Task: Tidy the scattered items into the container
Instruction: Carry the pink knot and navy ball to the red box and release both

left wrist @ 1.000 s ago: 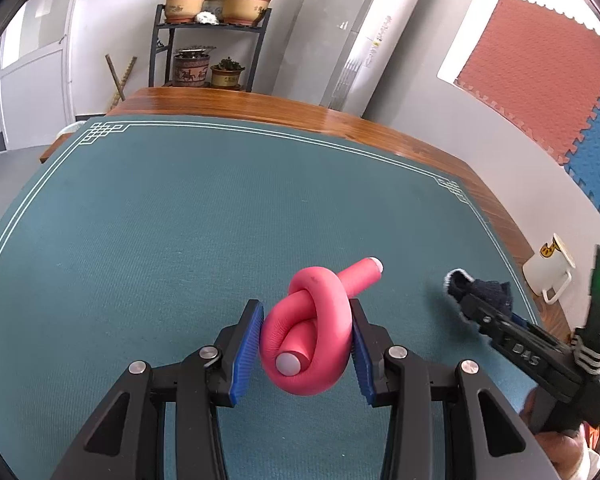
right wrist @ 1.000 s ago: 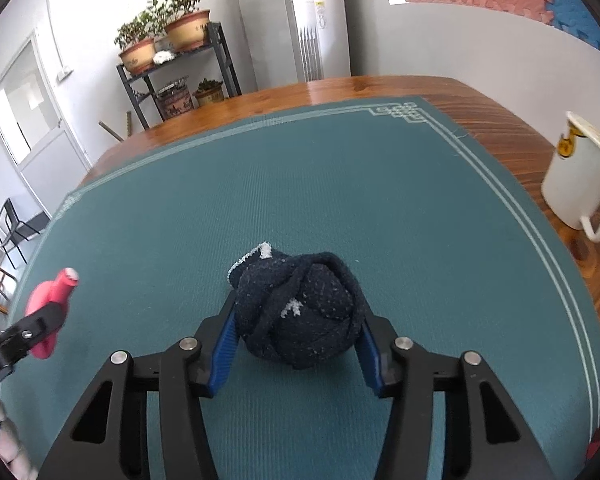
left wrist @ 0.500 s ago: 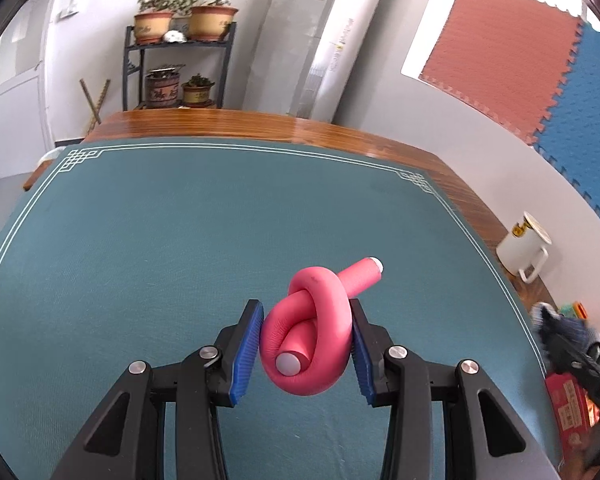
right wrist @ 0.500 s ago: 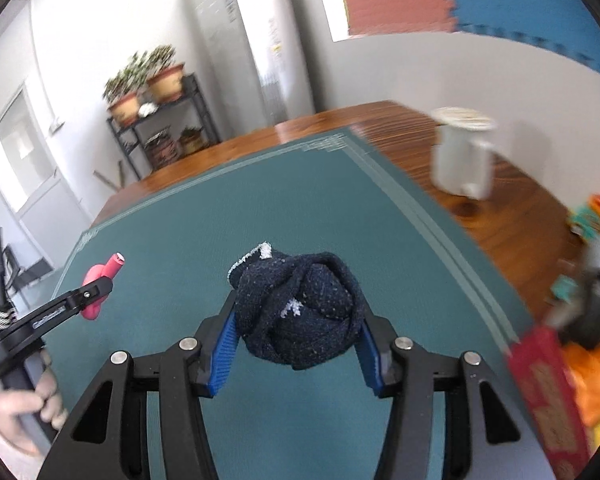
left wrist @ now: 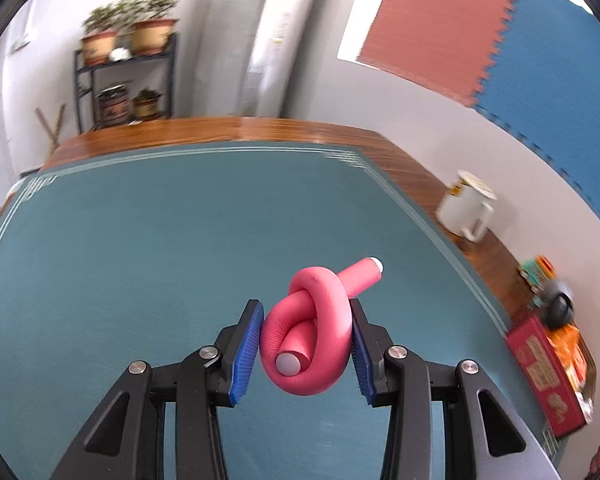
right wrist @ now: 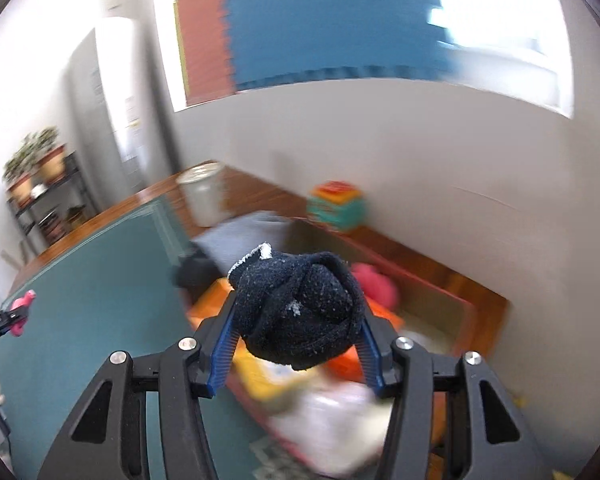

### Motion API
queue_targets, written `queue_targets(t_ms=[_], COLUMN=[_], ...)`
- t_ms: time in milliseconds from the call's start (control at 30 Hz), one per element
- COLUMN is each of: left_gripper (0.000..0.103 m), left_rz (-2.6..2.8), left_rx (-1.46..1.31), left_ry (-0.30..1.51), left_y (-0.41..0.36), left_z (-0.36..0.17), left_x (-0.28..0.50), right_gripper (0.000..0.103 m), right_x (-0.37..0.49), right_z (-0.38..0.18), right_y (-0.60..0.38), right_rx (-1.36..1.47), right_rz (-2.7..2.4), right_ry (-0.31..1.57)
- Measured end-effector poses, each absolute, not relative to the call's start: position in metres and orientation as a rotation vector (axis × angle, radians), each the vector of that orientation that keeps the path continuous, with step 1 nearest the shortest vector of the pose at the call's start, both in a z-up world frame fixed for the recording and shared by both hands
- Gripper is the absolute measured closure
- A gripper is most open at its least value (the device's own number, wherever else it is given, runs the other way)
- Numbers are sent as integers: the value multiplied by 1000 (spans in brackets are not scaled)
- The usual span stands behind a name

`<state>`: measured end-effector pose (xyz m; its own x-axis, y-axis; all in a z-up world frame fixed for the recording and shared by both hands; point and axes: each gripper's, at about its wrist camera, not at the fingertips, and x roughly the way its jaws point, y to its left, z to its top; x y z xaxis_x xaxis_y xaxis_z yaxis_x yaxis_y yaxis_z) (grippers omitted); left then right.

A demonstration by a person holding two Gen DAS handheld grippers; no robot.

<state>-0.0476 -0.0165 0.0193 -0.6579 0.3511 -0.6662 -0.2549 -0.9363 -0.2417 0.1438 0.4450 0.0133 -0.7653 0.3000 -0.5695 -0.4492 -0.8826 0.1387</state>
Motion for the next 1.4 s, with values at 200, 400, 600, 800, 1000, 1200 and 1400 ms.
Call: queue_targets(t_ms=[200,400,600,800,1000,1200,1400], left_gripper=[60,60,60,60,60,39,39], left_rz=[2483,2378,2268,2127,2049,2032,2070], left_rx=[-1023,-964,-911,-849,-847,-919,-920], left_ry=[-78,11,61,136,183,252,193], left_y=[42,107,176,251,306,326,300], left_z=[42,61,74,81,69,45,46], left_x=[-26,5,23,42,47,39,34], right_gripper=[46,46,46,46,46,46,46], right_x=[166,165,171,182,189,187,173], right_z=[5,-4,-9,-9,-6,-9,-6], right_y=[467,475,485,493,499,504,507], right_rx=[-782,-773,-743,-710,-677,-679,-684], right_rz=[2568,2616,2640,2645,2640,2634,2652], right_ry=[416,418,424,467,462,484,512])
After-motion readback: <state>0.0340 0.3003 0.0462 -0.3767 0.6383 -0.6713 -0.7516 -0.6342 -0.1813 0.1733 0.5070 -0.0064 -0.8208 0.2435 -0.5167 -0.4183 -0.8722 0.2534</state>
